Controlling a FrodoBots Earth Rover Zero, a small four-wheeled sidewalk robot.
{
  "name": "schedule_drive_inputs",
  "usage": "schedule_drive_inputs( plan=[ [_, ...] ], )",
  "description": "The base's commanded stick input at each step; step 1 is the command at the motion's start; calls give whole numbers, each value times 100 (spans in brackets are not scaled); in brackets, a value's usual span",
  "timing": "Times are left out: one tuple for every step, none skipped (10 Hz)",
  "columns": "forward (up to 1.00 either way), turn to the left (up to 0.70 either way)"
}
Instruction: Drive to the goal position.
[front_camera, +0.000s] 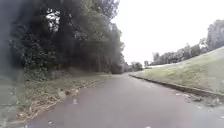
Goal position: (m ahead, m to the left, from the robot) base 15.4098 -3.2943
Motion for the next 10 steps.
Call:
schedule_drive_inputs(
  plan=[
    [45, 0],
    [45, 0],
    [45, 0],
    [45, 0],
    [45, 0],
    [45, 0],
    [45, 0],
    [45, 0],
    [45, 0],
    [45, 0]
  ],
)
